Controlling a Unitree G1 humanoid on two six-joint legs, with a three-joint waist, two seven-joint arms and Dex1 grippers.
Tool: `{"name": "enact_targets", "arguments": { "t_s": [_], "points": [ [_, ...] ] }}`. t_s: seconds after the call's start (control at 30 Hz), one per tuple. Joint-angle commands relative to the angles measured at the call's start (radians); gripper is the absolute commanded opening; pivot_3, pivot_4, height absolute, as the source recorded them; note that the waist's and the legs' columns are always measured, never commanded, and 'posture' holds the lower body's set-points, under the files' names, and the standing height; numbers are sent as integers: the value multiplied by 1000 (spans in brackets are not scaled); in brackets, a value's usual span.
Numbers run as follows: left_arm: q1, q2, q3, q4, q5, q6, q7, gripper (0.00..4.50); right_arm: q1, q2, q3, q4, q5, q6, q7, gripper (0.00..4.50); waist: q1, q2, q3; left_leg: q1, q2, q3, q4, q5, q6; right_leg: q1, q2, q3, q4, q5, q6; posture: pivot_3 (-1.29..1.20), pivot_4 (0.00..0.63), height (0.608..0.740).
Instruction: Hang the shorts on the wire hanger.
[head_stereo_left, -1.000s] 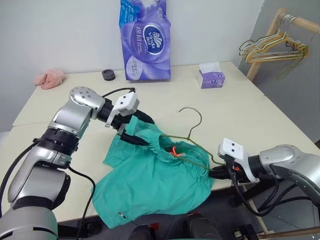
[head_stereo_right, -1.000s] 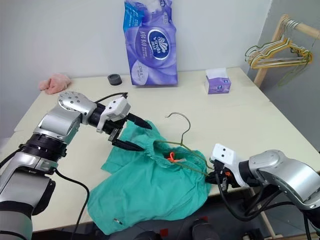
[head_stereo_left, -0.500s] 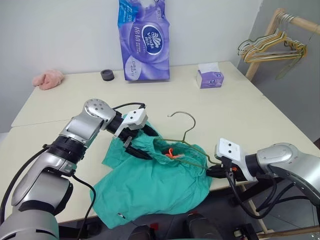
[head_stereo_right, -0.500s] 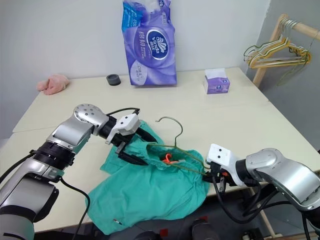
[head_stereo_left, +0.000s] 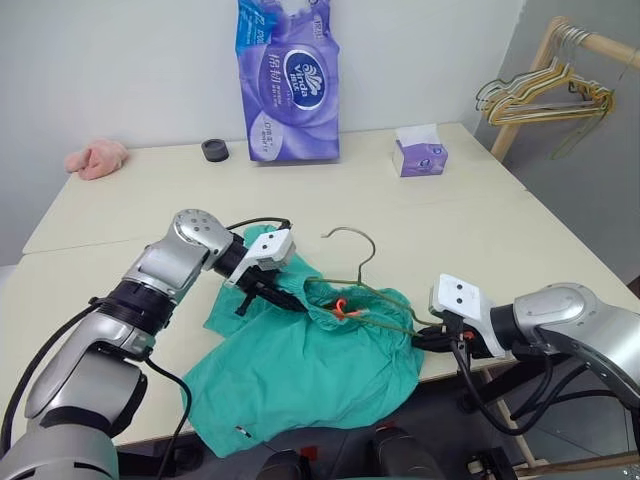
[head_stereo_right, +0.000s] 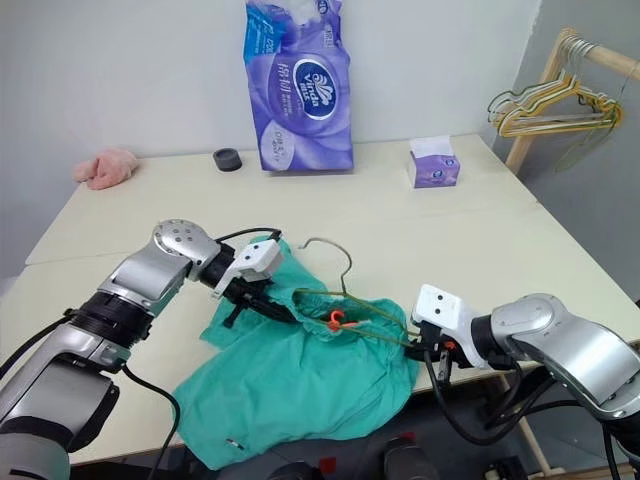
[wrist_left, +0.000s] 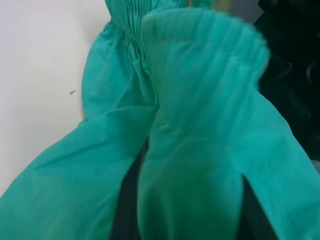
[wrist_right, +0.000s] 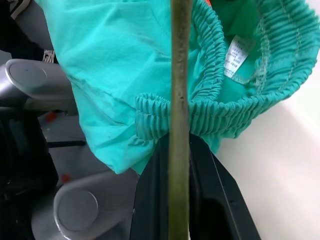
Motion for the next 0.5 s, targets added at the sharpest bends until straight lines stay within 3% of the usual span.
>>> {"name": "enact_targets", "arguments": {
  "t_s": [0.03,0.07,0.17,0.3,0.4,0.5],
  "points": [
    [4,-18,24,-19,9,-7,-5,31,-24,-1,0,-34,-33,-125,47,0,0,0,0,0,0,0,0,0,0,0,0,0,0,0,0,-216,45,740],
    [7,-20,30,-18,14,-7,-5,31,-24,-6,1,-29,-49,-142,52,0,0,0,0,0,0,0,0,0,0,0,0,0,0,0,0,-214,44,740],
    [16,-28,52,-14,27,-1,-4,0,-17,-52,4,-5,-118,-232,93,725,0,1,-1,0,0,0,0,0,0,0,0,0,0,0,0,-212,43,740],
    [26,-36,81,-8,48,3,1,0,5,-114,-40,30,-140,-290,147,1995,1,1,-1,0,0,0,0,0,0,0,0,0,0,0,0,-206,42,740],
    [26,-46,121,15,61,10,44,0,97,-258,-202,137,-155,-297,192,3076,8,2,-1,0,-1,0,1,0,0,1,0,0,0,0,0,-202,41,740],
    [29,-56,151,28,71,14,68,0,229,-297,-324,190,-169,-301,176,4152,18,1,-2,0,-1,0,1,0,0,1,0,0,0,0,0,-201,41,740]
  ]
}}
